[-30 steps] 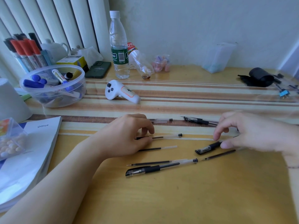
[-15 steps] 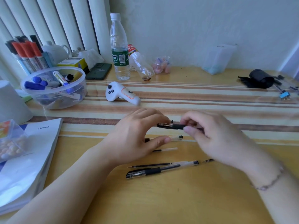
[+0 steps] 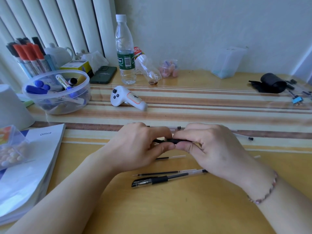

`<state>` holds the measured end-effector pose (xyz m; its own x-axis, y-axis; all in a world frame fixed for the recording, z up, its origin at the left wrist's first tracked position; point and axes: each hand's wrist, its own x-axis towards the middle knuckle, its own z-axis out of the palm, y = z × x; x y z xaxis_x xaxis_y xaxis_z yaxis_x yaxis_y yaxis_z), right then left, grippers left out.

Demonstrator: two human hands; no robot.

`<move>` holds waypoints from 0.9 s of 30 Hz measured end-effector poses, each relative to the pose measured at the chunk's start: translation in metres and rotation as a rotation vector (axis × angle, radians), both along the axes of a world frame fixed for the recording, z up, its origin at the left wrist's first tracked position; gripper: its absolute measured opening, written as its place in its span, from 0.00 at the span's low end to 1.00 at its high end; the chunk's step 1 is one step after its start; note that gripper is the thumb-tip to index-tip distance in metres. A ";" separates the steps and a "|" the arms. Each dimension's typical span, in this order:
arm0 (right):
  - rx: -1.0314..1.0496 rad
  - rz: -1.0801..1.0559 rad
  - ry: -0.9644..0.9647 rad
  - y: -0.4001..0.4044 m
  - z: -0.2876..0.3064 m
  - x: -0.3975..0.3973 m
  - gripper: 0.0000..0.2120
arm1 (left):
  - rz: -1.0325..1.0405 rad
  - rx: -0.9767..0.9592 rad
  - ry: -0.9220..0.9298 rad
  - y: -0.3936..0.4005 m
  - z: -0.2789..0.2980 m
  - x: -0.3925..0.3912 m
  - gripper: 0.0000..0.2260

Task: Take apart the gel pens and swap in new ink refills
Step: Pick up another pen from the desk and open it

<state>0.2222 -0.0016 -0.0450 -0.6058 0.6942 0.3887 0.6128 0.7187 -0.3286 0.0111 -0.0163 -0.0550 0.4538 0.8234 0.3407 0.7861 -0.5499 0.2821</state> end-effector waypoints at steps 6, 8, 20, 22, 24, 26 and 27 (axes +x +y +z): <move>-0.082 -0.041 0.057 0.005 0.002 0.007 0.17 | 0.002 -0.010 -0.160 0.002 0.004 -0.007 0.09; -0.121 -0.055 0.055 0.004 0.001 0.009 0.18 | -0.027 -0.013 -0.171 0.001 0.005 -0.005 0.09; -0.012 -0.054 0.274 0.002 0.003 0.006 0.18 | -0.070 -0.064 -0.342 0.001 0.007 -0.003 0.16; -0.024 -0.051 0.197 0.003 0.003 0.007 0.19 | -0.070 -0.049 -0.365 0.002 0.007 -0.005 0.17; 0.037 -0.056 0.162 0.004 0.001 0.007 0.17 | -0.073 -0.058 -0.392 0.001 0.007 -0.005 0.17; 0.056 -0.075 0.178 0.004 0.001 0.006 0.13 | -0.065 -0.066 -0.415 0.001 0.007 -0.004 0.15; 0.048 -0.092 0.190 0.003 0.001 0.005 0.12 | -0.060 -0.069 -0.425 0.002 0.007 -0.004 0.15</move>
